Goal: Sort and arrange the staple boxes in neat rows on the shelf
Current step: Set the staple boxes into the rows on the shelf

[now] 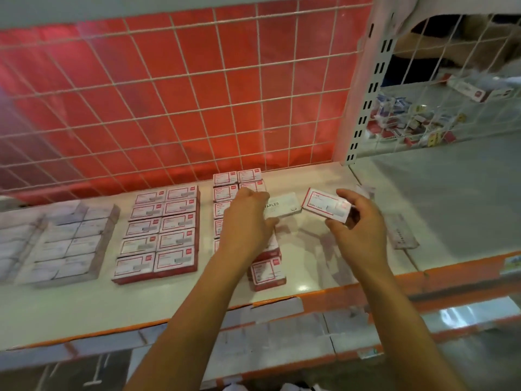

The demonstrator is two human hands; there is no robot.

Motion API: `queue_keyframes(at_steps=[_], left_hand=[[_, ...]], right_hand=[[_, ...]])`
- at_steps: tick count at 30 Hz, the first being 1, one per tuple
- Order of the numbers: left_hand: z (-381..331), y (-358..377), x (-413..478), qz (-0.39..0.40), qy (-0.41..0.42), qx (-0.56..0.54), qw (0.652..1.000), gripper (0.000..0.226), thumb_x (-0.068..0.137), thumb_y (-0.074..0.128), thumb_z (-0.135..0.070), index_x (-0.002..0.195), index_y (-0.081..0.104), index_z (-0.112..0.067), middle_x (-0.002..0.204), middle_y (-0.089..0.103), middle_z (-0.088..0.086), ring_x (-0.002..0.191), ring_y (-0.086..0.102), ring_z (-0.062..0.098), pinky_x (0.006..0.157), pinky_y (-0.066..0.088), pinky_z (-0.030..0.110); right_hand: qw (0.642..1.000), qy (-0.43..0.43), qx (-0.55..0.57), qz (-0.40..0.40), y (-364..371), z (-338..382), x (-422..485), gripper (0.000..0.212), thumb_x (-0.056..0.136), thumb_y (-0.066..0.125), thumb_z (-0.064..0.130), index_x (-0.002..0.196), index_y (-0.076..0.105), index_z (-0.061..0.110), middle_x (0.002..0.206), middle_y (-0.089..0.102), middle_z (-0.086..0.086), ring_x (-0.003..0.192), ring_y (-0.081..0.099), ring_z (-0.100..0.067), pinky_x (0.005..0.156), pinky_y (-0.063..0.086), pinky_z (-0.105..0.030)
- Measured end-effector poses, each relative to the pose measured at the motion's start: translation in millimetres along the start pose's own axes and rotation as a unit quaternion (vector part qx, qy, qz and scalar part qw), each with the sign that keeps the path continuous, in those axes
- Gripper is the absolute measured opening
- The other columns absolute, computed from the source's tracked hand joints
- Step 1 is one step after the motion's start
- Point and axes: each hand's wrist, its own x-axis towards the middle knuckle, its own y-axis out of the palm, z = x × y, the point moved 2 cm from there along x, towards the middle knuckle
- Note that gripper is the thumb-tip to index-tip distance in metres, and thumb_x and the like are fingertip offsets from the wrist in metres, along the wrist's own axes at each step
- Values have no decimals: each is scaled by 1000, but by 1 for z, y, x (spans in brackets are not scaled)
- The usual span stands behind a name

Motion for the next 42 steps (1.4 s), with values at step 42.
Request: queue_keyframes(at_steps=[42], left_hand=[[282, -107, -81, -25, -83, -65, 994, 52, 83, 71, -27, 132, 56, -20, 116, 53, 3, 102, 57, 18, 92, 46, 30]], right_hand=[[974, -8, -156, 161, 252, 87, -73, 47, 80, 71, 6, 119, 59, 29, 125, 56, 6, 99, 54, -10, 80, 52, -26]])
